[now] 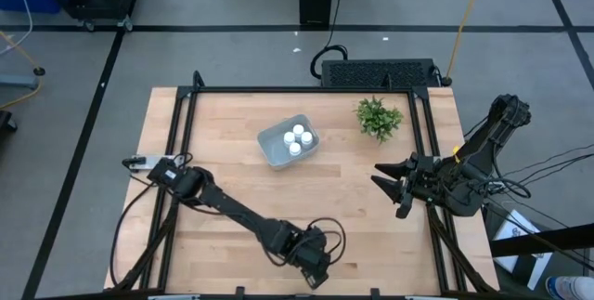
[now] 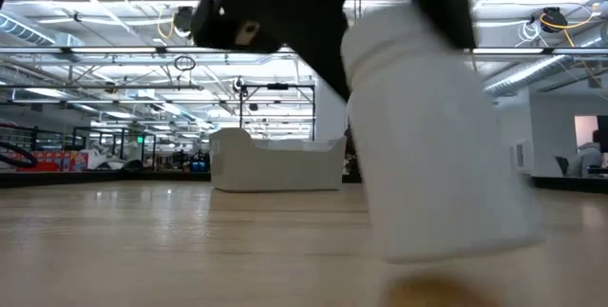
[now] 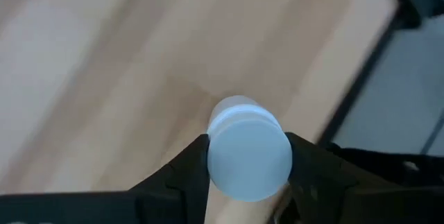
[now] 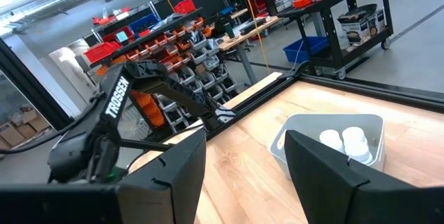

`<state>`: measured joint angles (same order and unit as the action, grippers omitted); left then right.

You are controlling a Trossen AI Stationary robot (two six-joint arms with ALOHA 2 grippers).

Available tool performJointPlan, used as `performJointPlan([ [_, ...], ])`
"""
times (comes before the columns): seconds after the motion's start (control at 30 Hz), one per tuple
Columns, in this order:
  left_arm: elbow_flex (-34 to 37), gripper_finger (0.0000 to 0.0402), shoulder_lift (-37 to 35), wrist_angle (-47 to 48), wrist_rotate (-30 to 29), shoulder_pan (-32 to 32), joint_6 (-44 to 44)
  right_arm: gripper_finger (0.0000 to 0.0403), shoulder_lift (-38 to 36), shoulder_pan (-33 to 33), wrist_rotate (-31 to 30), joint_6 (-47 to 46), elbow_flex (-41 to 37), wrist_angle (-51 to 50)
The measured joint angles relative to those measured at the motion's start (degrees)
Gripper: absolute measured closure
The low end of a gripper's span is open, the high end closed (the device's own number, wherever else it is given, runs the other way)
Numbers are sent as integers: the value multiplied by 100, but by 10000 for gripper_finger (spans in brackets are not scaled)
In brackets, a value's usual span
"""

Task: Pick and place pill bottles into a basket
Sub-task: Put the white pill bottle into the gray bin

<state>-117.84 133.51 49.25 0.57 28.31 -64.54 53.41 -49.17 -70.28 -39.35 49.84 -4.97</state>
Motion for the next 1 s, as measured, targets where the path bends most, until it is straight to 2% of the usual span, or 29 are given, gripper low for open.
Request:
performJointPlan([
  [0.27,3,226,-116,580,18,-427,453,211,2,0,-4,37,0,2],
  [0.57,4,235,-680,1976,-353,-1163,1793,211,2,0,-32,109,0,48],
  [0.77,4,226,-1151,2821,-1093,-1919,3030,211,-18,0,-554,112,-2,48],
  [1.0,2,235,-1690,2802,-1126,-3155,4166,211,-109,50,-1047,149,-2,45],
])
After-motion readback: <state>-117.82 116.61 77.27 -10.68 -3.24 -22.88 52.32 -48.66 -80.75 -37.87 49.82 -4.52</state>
